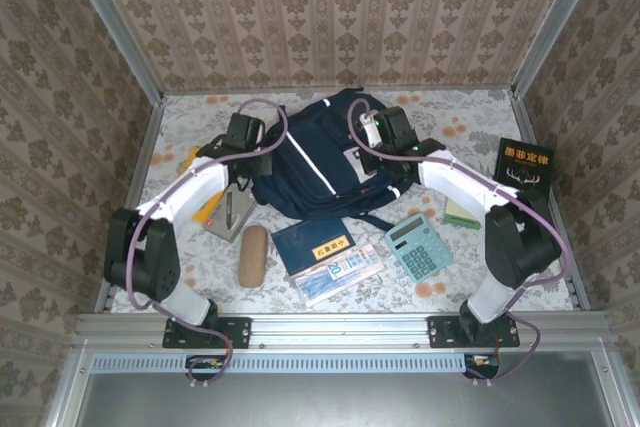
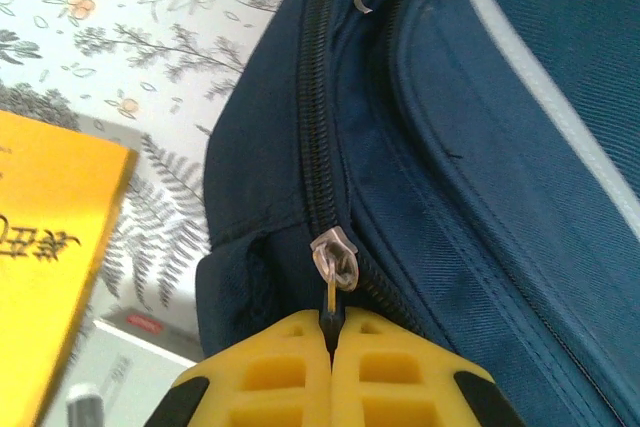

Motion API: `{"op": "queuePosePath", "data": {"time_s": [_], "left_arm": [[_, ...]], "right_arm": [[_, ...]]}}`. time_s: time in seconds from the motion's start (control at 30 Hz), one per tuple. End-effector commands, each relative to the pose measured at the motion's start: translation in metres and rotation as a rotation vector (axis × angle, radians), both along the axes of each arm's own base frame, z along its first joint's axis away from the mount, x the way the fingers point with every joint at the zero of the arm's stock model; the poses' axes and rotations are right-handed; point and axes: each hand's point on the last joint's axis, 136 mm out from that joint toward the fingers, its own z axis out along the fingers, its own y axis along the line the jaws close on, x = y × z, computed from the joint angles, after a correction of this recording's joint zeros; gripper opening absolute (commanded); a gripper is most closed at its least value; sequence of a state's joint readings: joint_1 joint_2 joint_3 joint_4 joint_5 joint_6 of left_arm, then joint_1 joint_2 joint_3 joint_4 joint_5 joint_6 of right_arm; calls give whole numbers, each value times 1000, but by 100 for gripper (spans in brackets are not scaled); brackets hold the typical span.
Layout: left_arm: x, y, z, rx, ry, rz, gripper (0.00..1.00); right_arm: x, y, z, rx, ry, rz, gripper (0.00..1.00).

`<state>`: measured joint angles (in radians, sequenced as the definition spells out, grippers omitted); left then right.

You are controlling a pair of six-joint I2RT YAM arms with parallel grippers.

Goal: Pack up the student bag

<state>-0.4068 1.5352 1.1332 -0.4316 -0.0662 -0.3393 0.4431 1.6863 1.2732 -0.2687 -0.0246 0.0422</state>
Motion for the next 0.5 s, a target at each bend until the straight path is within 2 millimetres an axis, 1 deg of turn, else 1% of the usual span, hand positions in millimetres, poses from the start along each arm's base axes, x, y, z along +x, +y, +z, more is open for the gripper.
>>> {"op": "queuePosePath", "data": {"time_s": [0.0, 0.03, 0.1, 0.17, 0.23, 0.27, 0.3, 0.37, 0.47], "left_arm": [[-20, -31, 24, -95, -50, -62, 0], [-24, -38, 26, -112, -54, -78, 0], [-27, -46, 29, -141, -54, -85, 0], [-27, -53, 31, -166, -49, -101, 0], [-25, -59, 34, -168, -58, -117, 0], [-25, -61, 35, -168, -59, -125, 0], [-25, -64, 35, -171, -58, -134, 0], [-25, -67, 38, -176, -63, -143, 0], [-27, -69, 40, -175, -66, -154, 0]], "right_arm": [[6, 12, 26, 46, -33, 42, 21], [0, 20, 30, 78, -28, 72, 28], [-19, 43, 34, 130, -4, 160, 40], [-42, 71, 32, 182, 38, 248, 47], [-66, 100, 23, 214, 78, 326, 48], [-74, 111, 17, 220, 99, 346, 48], [-79, 120, 9, 223, 121, 355, 48], [-80, 132, -4, 231, 148, 353, 50], [-74, 140, -20, 230, 184, 324, 53]]}}
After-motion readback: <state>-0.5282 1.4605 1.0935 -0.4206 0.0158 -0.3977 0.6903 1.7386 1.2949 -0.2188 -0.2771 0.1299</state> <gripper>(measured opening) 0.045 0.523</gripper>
